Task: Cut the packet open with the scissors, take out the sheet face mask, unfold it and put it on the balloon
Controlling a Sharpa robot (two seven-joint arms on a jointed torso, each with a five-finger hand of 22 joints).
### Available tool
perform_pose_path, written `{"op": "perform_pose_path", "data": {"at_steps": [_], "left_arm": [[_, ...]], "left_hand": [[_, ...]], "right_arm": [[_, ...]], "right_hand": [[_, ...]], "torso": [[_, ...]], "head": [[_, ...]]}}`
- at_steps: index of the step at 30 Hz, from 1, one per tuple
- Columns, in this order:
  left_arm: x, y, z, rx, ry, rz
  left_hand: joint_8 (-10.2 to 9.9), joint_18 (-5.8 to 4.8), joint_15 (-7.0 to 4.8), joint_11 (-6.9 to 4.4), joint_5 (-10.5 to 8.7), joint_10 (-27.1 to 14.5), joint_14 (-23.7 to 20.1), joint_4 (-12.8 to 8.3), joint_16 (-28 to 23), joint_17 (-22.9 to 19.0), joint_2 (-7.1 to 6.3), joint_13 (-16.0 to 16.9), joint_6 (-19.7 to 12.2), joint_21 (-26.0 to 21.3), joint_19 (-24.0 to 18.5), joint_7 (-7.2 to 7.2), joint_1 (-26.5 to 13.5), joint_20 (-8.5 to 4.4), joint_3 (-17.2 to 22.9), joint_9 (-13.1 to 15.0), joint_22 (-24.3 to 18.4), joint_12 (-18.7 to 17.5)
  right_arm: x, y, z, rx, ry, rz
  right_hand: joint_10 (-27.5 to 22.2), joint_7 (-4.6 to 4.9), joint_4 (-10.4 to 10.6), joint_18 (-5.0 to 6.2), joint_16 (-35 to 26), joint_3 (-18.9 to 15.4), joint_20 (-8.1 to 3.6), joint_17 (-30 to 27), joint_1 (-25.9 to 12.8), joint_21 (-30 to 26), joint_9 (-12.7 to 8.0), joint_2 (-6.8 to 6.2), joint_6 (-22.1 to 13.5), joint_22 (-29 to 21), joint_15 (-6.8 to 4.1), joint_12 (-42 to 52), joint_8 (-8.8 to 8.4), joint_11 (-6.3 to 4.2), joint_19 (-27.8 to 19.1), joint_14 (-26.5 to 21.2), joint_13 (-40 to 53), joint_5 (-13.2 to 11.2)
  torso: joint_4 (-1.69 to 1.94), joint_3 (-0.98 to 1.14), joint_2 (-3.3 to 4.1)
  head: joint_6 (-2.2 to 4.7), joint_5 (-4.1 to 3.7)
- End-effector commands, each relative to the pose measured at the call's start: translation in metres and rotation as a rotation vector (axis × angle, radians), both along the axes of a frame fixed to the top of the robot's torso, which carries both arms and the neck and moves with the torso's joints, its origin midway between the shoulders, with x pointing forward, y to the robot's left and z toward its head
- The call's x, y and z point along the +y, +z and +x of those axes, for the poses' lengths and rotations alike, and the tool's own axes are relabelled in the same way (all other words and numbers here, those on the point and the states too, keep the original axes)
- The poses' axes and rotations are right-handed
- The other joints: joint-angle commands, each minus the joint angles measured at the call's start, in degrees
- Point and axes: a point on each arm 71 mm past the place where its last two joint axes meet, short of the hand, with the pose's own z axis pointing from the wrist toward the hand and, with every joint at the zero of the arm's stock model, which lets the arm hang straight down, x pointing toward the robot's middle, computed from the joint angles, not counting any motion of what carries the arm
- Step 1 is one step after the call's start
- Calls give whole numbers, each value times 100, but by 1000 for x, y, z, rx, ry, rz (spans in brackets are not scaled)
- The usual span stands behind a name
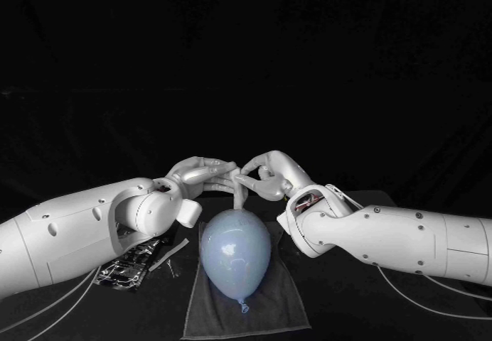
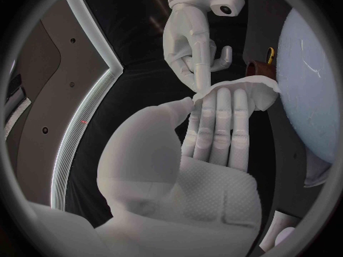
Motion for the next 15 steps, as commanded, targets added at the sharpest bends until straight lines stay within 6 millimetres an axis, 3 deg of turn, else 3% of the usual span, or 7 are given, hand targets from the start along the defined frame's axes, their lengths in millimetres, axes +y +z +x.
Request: {"op": "perform_pose_path", "data": {"at_steps": [1,9,15], "left_arm": [[-4,3,-2,-21,-26,-9],[-5,3,-2,-21,-31,-9],[-5,3,-2,-22,-29,-8]], "left_hand": [[30,54,-8,6,20,30,10,-127,-14,7,24,14,21,23,-42,-10,6,11,97,142,7,25],[31,54,-9,5,20,34,12,-142,-15,9,18,15,24,30,-43,-11,2,10,102,145,12,25],[31,54,-9,5,20,34,12,-142,-15,9,18,15,24,30,-43,-11,2,10,102,145,12,25]], "right_arm": [[-1,1,0,-11,3,13],[0,1,0,-11,16,35],[-2,2,-1,-12,15,54]], "right_hand": [[399,-60,-114,-16,45,132,-29,970,232,72,38,90,14,64,-65,77,67,-57,44,377,1102,2],[508,-73,-351,-53,76,513,-89,1112,409,256,138,99,-18,155,-109,221,235,-82,151,443,1311,4],[566,-47,-506,-84,103,925,-93,1242,299,421,217,31,-44,245,-96,304,374,-61,233,500,1430,4]], "torso": [[-3,1,2],[-2,0,0],[-3,-1,1]], "head": [[-5,-4],[-16,-8],[-18,-4]]}}
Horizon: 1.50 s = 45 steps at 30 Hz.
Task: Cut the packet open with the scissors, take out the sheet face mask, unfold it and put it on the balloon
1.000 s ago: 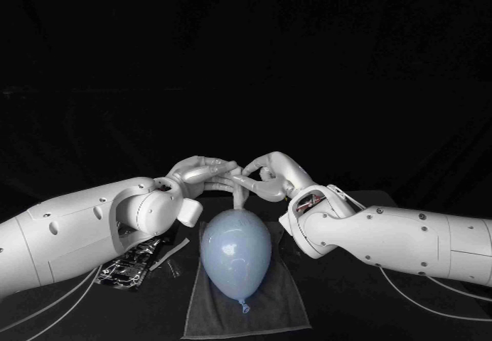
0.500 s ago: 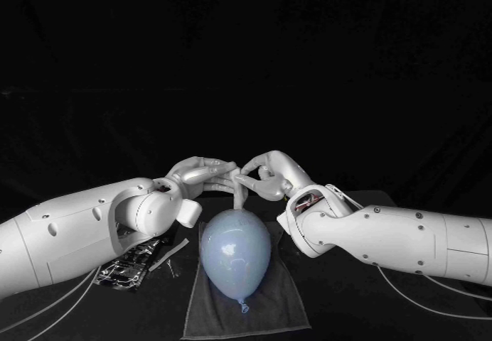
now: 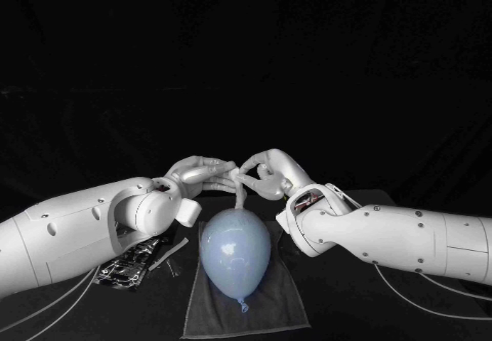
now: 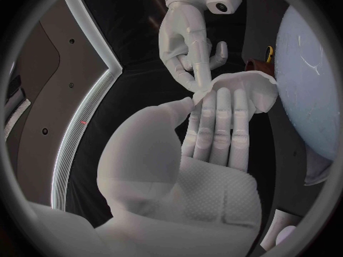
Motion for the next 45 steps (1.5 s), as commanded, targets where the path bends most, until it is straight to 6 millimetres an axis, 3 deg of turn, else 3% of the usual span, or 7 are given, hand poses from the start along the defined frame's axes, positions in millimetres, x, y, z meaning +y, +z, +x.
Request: {"op": "perform_pose_path", "data": {"at_steps": [1,14,34,38,39,45], "left_arm": [[-5,3,-2,-19,-30,-14],[3,4,2,-44,15,-14],[14,4,9,-68,75,-11],[13,4,9,-66,64,-13],[12,4,8,-65,62,-14],[11,4,8,-63,49,-17]], "left_hand": [[20,57,-12,4,23,35,9,-142,-15,5,19,3,25,30,-43,-12,3,10,102,143,5,17],[22,58,-13,3,23,44,15,-162,-15,9,23,3,32,45,-42,-12,-9,8,118,149,15,17],[25,60,-17,1,23,58,28,-180,-12,13,34,5,42,65,-39,-15,-27,4,136,157,28,19],[25,60,-17,1,23,57,28,-182,-13,13,34,4,41,67,-40,-15,-28,4,138,158,30,17],[25,60,-17,1,23,57,28,-182,-13,13,34,4,41,67,-40,-15,-28,4,138,158,30,17],[24,60,-16,1,23,55,27,-184,-15,13,35,3,40,68,-40,-14,-30,3,140,159,31,16]], "right_arm": [[-3,1,0,-1,-6,30],[-14,-1,2,35,-43,64],[-24,1,-5,43,-29,95],[-22,3,-4,14,-9,101],[-21,3,-3,7,-5,101],[-15,4,3,-6,13,81]], "right_hand": [[582,-24,-321,-48,34,513,2,1249,-133,55,96,-74,-1,270,-14,44,102,-26,43,502,1448,15],[607,-36,-552,-65,53,1039,-5,1341,-461,172,172,-195,-14,354,-23,85,259,-38,92,540,1503,14],[607,-34,-614,-51,43,1170,-7,1297,-601,104,186,-226,-36,347,-24,85,290,-36,53,522,1503,13],[502,91,-488,-18,-5,1045,32,1100,-944,-174,135,-308,-441,267,52,-90,74,63,-116,435,1288,5],[480,173,-399,-20,-13,916,61,1066,-1124,-233,93,-403,-586,250,102,-123,-38,137,-155,418,1249,6],[354,363,-203,-10,-46,567,177,932,-1466,-492,-18,-597,-868,172,269,-303,-328,310,-318,347,1038,9]], "torso": [[0,-1,1],[-1,1,-2],[-5,3,-5],[2,3,0],[2,3,0],[-1,1,2]], "head": [[-1,3],[-2,9],[12,17],[22,18],[22,16],[22,3]]}}
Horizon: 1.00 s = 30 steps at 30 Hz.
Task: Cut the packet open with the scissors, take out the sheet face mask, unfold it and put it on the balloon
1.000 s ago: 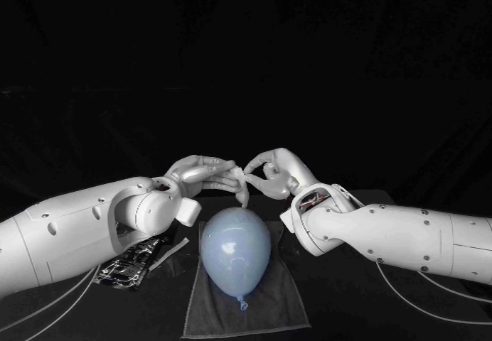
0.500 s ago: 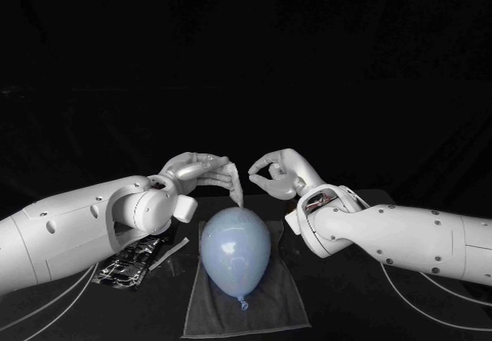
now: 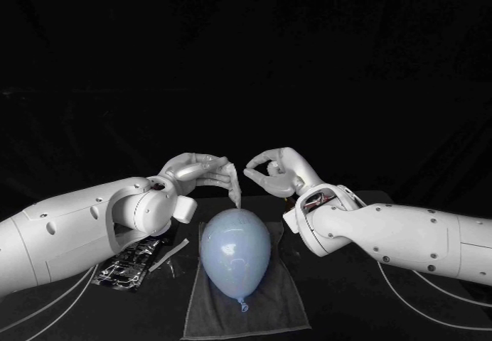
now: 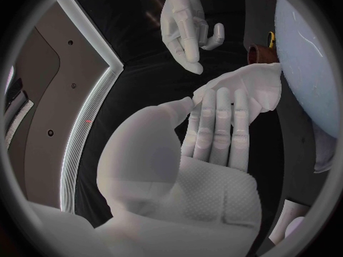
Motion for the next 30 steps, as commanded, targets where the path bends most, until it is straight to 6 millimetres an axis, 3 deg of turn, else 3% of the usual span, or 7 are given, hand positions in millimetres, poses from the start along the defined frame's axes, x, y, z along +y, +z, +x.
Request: {"op": "perform_pose_path", "data": {"at_steps": [1,10,20,30], "left_arm": [[-4,2,-1,-14,-26,-14],[-6,2,-2,-15,-35,-15],[-8,3,-3,-17,-44,-13],[-10,3,-4,-16,-52,-13]], "left_hand": [[17,104,-19,0,22,56,29,-184,-15,4,56,-6,30,25,-40,-3,-9,3,140,158,9,-21],[16,104,-19,0,22,54,27,-188,-17,4,55,-7,28,28,-41,-2,-11,3,143,159,11,-23],[15,103,-18,1,22,52,26,-194,-19,4,54,-8,26,31,-42,-2,-13,2,146,161,14,-26],[15,103,-18,1,22,52,26,-194,-19,4,54,-8,26,31,-42,-2,-13,2,146,161,14,-26]], "right_arm": [[5,2,3,-30,36,-15],[16,-1,10,10,51,-44],[25,-4,14,39,55,-46],[28,-4,16,40,40,-26]], "right_hand": [[292,67,109,53,-37,-198,52,868,-158,-191,-52,-100,-128,136,94,-127,-141,86,-130,298,952,-27],[235,85,333,109,-53,-575,144,792,-243,-341,-95,-104,-78,88,136,-179,-280,117,-234,241,894,-26],[243,69,499,128,-44,-824,172,813,-210,-335,-100,-65,6,90,132,-160,-331,107,-227,247,914,-25],[284,11,610,121,-24,-975,155,880,-16,-231,-78,97,211,125,93,-105,-307,60,-149,285,974,-26]], "torso": [[4,-1,3],[2,-10,1],[3,-3,2],[-1,-1,0]], "head": [[2,-9],[-7,-3],[-1,4],[-2,7]]}}
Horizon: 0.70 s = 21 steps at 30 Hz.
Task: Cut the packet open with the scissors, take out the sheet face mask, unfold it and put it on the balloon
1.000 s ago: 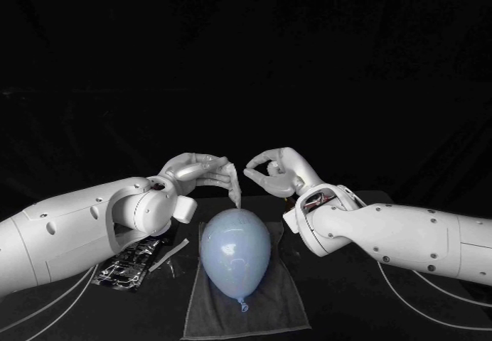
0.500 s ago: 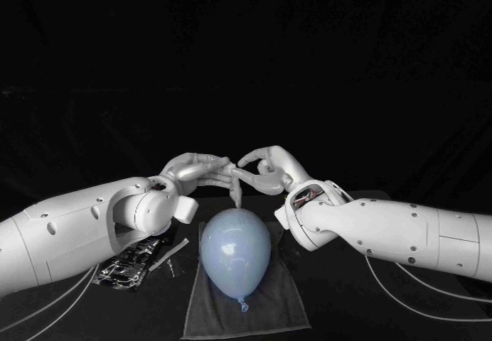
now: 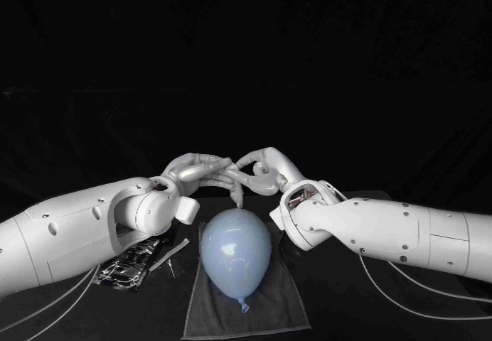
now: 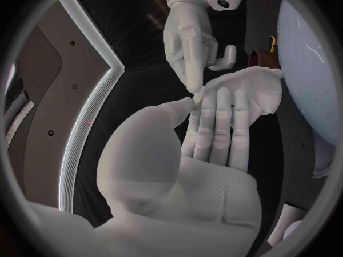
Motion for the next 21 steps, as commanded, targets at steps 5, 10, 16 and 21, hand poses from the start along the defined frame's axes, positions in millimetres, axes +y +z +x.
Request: {"op": "perform_pose_path", "data": {"at_steps": [5,10,16,21], "left_arm": [[-4,2,-2,-15,-29,-8],[-4,2,-2,-15,-29,-7],[-3,2,-1,-15,-26,-5],[-3,2,-1,-15,-23,-3]], "left_hand": [[18,106,-19,13,20,39,27,-194,-19,8,53,-9,37,32,-42,-11,-14,2,146,161,8,-26],[17,105,-18,14,20,39,26,-201,-22,8,53,-9,36,37,-45,-11,-18,1,150,164,11,-29],[17,105,-18,14,20,39,26,-201,-22,8,53,-9,36,37,-45,-11,-18,1,150,164,11,-29],[17,105,-18,14,20,39,26,-201,-22,8,53,-9,36,37,-45,-11,-18,1,150,164,11,-29]], "right_arm": [[2,1,-1,-3,-1,19],[2,3,-2,-15,-1,29],[1,4,-3,-28,-1,37],[0,4,-3,-34,-6,41]], "right_hand": [[329,-88,37,8,61,-69,-55,953,244,172,53,217,302,164,-71,88,92,-94,143,333,1046,-24],[373,-191,15,-10,76,-31,-114,1017,453,296,98,383,477,206,-145,144,192,-184,228,369,1112,-24],[424,-287,-158,-31,92,125,-189,1095,822,410,143,562,553,247,-225,209,272,-276,307,411,1191,-22],[442,-324,-330,-45,98,258,-233,1122,1049,476,183,615,567,273,-266,231,334,-312,351,427,1219,-22]], "torso": [[-4,1,0],[-1,0,-3],[-1,-1,0],[-2,0,1]], "head": [[-6,-1],[-7,-7],[-2,-10],[1,-14]]}}
